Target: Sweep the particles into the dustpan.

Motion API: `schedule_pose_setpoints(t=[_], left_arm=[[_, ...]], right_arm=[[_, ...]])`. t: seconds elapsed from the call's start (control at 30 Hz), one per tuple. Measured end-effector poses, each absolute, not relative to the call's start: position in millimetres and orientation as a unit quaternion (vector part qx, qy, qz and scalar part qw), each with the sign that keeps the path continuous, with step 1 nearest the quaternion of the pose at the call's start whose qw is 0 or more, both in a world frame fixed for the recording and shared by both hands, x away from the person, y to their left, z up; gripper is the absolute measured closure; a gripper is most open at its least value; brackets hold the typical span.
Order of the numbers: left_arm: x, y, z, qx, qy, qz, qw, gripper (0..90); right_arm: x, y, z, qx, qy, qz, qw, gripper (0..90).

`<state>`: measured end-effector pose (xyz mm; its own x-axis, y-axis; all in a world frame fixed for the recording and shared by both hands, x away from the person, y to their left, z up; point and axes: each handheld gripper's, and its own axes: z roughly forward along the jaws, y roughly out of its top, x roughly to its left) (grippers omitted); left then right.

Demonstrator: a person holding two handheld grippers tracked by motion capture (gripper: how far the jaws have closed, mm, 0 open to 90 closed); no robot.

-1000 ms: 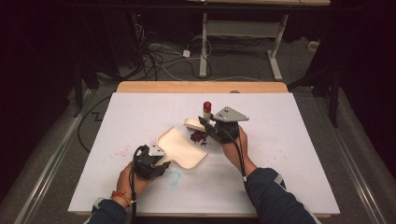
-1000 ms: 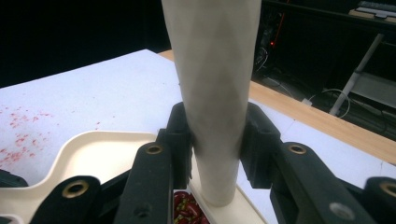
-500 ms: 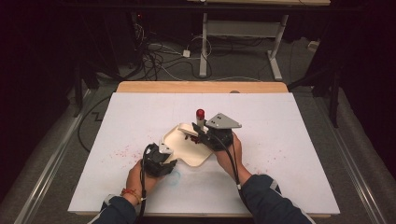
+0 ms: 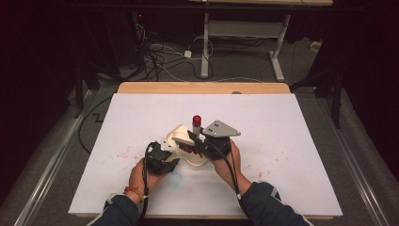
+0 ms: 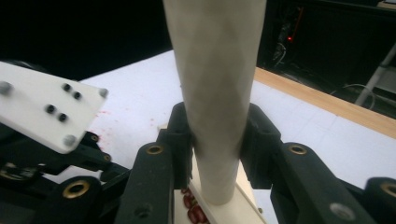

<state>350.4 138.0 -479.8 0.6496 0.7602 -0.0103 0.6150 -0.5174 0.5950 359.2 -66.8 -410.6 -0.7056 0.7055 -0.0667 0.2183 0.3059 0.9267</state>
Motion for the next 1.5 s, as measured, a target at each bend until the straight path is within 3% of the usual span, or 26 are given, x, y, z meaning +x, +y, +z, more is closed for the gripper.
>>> schedule_pose_setpoints(t=[0.37,0.63,0.8,0.93,1.2,1.5], left_arm=[[350.3,140.1,-480.9,0.871,0.382,0.126,0.281,63.6],[348.4,148.0,-481.0,0.876,0.374,0.115,0.281,63.6],[345.9,150.5,-479.6,0.88,0.368,0.116,0.278,63.6],[343.0,153.0,-478.6,0.882,0.366,0.113,0.275,63.6],[340.3,151.9,-477.6,0.882,0.367,0.114,0.274,63.6],[341.1,147.4,-479.5,0.881,0.371,0.118,0.269,63.5]], right_arm=[[364.2,-75.6,-403.2,0.294,0.764,0.528,0.228,70.7],[357.7,-105.8,-377.2,0.287,0.736,0.567,0.235,70.7],[361.8,-121.9,-369.8,0.296,0.73,0.557,0.263,70.7],[371.0,-133.0,-374.7,0.311,0.724,0.532,0.31,70.7],[393.5,-139.6,-406.5,0.351,0.717,0.487,0.354,70.7],[369.0,-103.2,-417.1,0.313,0.755,0.474,0.327,69.2]])
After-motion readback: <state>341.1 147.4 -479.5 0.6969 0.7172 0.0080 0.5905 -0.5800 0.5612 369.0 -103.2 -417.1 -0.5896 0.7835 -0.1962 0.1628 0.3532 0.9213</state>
